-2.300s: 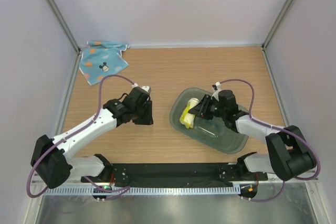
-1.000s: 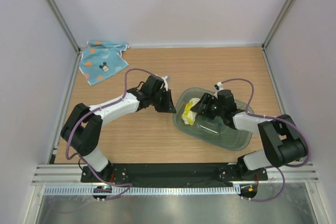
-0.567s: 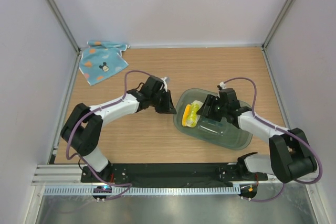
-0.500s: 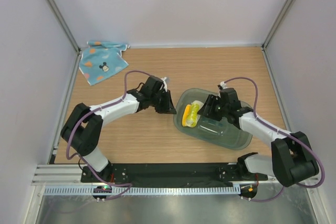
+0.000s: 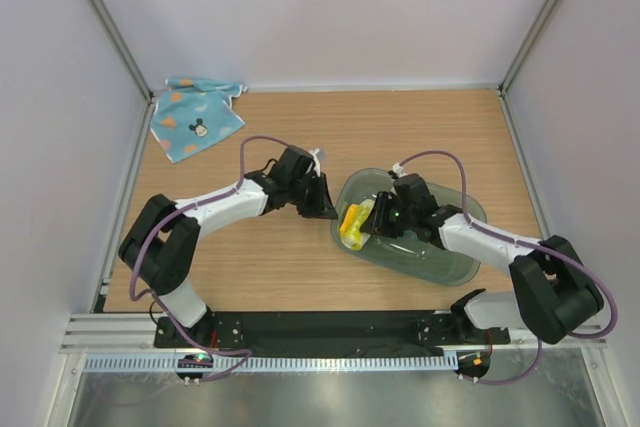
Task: Roll the towels
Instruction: Place the rolled towel into the container
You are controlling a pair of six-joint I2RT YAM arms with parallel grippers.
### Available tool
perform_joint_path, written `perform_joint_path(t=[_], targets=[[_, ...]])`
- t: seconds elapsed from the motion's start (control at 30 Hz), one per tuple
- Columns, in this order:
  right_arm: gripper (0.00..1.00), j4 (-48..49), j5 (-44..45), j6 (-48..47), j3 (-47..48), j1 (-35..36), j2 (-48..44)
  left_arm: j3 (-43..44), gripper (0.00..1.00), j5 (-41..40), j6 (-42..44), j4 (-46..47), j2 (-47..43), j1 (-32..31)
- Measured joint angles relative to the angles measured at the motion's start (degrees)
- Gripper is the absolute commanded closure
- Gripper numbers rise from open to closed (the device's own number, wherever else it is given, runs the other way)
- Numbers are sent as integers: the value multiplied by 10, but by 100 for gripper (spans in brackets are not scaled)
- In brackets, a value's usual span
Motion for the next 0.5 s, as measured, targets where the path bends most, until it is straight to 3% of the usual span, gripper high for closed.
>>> perform_joint_path(t=[0.27,0.5], targets=[[72,-15,40,-9,62,42,71,0,87,6,-2,3,5,-2],[72,-89,96,-41,143,78,129,0,87,1,-8,3,6,-5]])
